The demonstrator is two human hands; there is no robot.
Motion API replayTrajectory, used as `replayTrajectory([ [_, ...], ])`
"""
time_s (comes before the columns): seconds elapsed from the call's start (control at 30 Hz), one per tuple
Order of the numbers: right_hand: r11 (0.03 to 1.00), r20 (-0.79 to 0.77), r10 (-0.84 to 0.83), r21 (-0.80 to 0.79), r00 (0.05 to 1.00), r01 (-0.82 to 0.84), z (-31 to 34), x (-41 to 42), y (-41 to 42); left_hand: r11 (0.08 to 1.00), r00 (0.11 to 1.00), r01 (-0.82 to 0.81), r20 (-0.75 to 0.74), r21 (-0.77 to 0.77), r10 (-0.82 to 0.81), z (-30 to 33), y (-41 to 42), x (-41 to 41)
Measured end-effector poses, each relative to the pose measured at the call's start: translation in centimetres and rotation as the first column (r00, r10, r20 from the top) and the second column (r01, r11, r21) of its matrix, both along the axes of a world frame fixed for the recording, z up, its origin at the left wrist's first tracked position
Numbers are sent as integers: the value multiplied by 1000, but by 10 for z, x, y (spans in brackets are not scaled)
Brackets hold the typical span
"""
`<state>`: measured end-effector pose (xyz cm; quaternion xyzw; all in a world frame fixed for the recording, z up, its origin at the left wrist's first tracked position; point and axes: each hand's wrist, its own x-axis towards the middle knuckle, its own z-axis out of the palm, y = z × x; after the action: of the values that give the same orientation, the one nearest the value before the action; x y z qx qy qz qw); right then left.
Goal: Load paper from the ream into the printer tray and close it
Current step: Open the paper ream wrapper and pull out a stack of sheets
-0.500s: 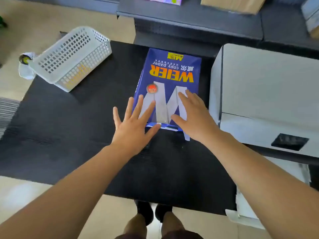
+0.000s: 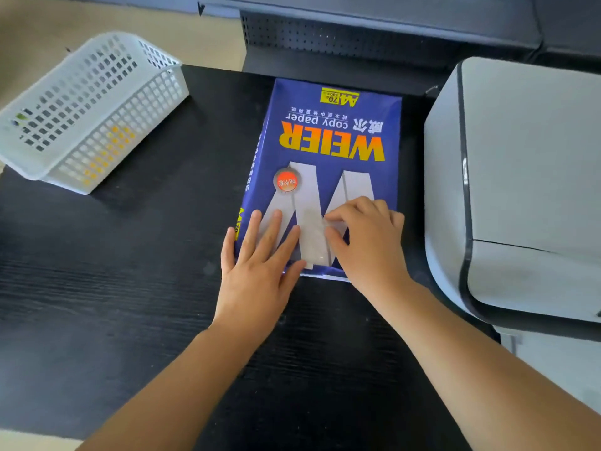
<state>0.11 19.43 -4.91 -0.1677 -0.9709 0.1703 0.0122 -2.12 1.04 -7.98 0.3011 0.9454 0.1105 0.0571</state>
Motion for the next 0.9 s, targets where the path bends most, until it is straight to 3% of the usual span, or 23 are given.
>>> replayTrajectory([
  [0.33, 976, -59, -179, -135, 982, 170, -4, -4, -13, 1000, 1000, 15, 15, 5, -15, 2, -4, -2],
  [0.5, 926, -224, -44, -375, 974, -44, 13, 32, -25, 991, 984, 38, 166, 131, -60, 19, -16, -21],
  [0.57, 919, -258, 35, -371, 965, -133, 19, 55, -33, 983, 966, 57, 238, 175, -98, 22, -24, -32],
  [0.67, 923, -270, 154, -305, 951, -236, 17, 88, -40, 981, 962, 155, 205, 121, -177, 22, -32, -42],
  [0.8, 929, -93, 316, -169, 944, -328, -5, 126, -52, 972, 964, 232, 127, 46, -236, 13, -34, -44],
  [0.9, 941, -45, 283, -179, 958, -287, -20, 141, -66, 967, 963, 254, 86, 36, -256, 7, -38, -42],
])
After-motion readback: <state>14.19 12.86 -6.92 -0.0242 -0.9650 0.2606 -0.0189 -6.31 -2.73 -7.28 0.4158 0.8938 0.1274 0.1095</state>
